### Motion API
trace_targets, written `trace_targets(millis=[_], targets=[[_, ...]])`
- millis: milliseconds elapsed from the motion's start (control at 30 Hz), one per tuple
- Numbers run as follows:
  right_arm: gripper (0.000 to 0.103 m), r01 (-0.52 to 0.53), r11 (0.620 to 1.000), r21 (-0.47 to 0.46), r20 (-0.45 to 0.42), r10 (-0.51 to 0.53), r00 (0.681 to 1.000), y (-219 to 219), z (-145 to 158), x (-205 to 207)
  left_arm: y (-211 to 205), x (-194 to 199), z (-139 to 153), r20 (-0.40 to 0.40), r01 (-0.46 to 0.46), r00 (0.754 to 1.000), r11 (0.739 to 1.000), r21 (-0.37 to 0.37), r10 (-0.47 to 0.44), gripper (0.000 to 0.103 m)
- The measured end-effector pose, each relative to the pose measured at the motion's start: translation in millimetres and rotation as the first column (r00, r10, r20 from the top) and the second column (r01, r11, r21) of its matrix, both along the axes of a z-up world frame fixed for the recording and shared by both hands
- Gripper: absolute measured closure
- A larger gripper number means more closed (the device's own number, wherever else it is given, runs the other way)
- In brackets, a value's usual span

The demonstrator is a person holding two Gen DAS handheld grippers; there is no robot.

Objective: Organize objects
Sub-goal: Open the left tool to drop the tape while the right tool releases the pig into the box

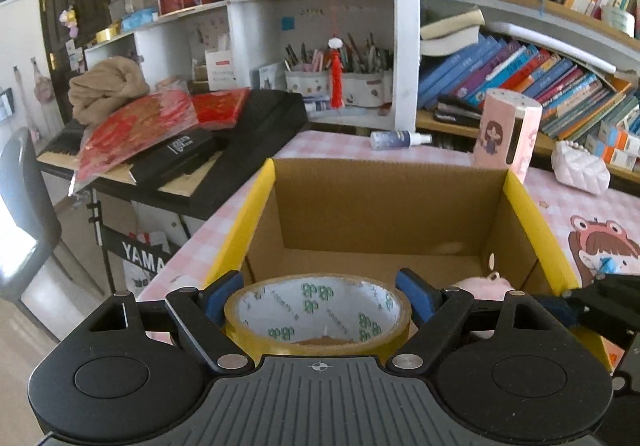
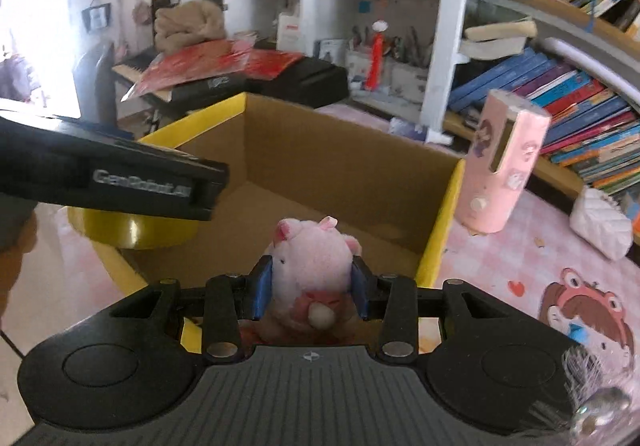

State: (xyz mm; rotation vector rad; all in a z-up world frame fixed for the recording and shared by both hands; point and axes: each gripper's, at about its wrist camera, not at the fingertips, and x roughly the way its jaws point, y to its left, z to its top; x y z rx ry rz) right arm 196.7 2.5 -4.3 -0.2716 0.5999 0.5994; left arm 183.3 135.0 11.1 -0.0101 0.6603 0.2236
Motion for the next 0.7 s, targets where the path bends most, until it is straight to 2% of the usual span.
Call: trace_targets(millis=[233, 300, 500, 600, 700], targets=[[0.061, -0.029, 1.000, -0.005, 0.021, 0.029, 0.999, 1.7, -3.6, 5.8, 0.8, 9.3, -16.2, -0.063, -0.013, 0.998, 1.000, -0.003, 0.013, 0.018], [0.055, -0.036, 0.999, -0.001, 0.030, 0.036, 0.999, 0.6, -4.2, 6.7, 0.5, 11.1, -20.4, -0.089, -0.021, 0.996, 1.000, -0.006, 0.020, 0.018], [0.049, -0.077, 0.997, 0.007, 0.045, 0.077, 0.996, -2.0, -5.2, 12.4, 2.5, 7.9, -21.0, -0.098, -0.062, 0.993, 0.997, -0.037, 0.058, 0.018], [0.043, -0.102, 0.995, -0.004, 0.066, 0.102, 0.993, -4.3, -4.3, 14.0, 0.3, 7.0, -19.9, -0.094, -0.057, 0.994, 0.998, -0.039, 0.053, 0.017], [0.030, -0.100, 0.995, -0.021, 0.101, 0.102, 0.990, -9.5, -3.9, 16.7, -1.7, 8.7, -19.2, -0.090, -0.054, 0.995, 0.998, -0.044, 0.049, 0.017]])
